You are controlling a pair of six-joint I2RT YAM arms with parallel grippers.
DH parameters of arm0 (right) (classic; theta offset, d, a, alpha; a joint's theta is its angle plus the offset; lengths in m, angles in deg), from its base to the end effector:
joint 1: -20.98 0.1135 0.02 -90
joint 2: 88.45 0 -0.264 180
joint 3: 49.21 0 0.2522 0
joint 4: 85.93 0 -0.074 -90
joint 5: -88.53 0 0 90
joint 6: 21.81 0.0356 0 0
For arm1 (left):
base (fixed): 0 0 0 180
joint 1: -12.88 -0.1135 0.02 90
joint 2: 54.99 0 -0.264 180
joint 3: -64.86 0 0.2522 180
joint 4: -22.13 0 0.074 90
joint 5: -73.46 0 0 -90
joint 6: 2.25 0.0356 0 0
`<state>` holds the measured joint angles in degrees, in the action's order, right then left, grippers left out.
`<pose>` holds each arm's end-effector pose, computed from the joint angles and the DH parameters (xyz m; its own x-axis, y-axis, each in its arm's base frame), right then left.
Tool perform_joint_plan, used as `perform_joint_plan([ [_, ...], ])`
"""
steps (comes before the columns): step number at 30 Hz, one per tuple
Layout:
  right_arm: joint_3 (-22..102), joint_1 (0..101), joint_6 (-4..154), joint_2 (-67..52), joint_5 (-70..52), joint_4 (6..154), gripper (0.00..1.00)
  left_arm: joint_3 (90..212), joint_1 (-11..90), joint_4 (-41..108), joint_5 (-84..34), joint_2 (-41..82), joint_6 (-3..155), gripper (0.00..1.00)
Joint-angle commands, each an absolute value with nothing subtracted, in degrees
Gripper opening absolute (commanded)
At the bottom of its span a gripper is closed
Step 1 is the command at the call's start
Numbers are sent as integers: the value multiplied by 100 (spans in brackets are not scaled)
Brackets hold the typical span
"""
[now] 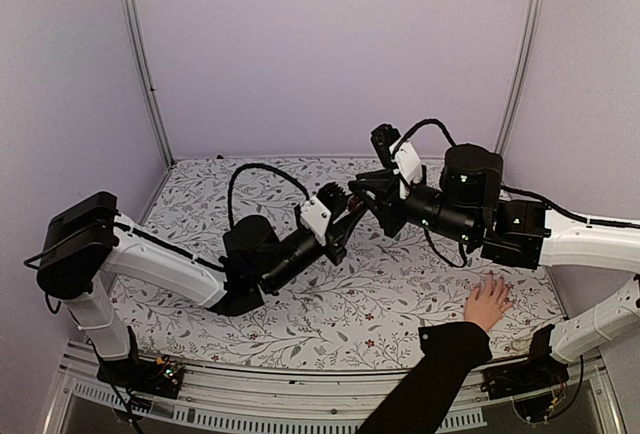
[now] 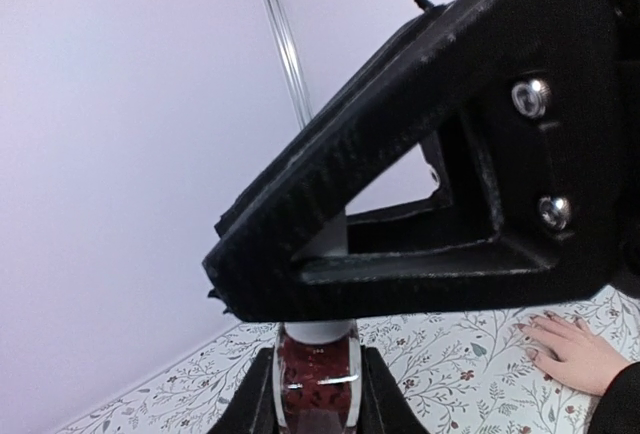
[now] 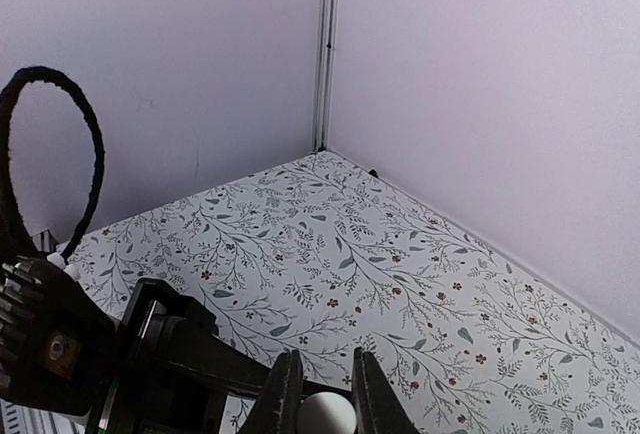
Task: Paint the nails
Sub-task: Screw the nail polish bottle.
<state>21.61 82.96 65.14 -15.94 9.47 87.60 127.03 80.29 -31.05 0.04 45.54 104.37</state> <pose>0.1472 0.2622 0.3424 -0.0252 -0.1585 -0.9870 -0.7809 0.6195 -0.0796 0.1517 -0.3382 0.2442 0.3169 -0.0481 -0.9472 0.7183 0.6644 0.2066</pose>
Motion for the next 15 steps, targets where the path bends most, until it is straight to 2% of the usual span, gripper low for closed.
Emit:
perform_joint_plan([
  [1,2009,8442,6657,-1581,545,8931,5,12916,8311,-3500,-308,4443,10715,0],
  [6,2018,8444,6539,-1775,185,8873,22,12794,8292,-3196,-390,4249,10713,0],
  [8,2039,8444,6495,-1882,112,8809,37,12697,8277,-3074,-502,4128,10658,0],
  [10,2061,8444,6449,-1999,31,8704,46,12610,8223,-2911,-666,3997,10517,0],
  [15,2130,8435,6254,-2383,-441,8317,61,12423,8069,-2294,-1463,3597,10058,0],
])
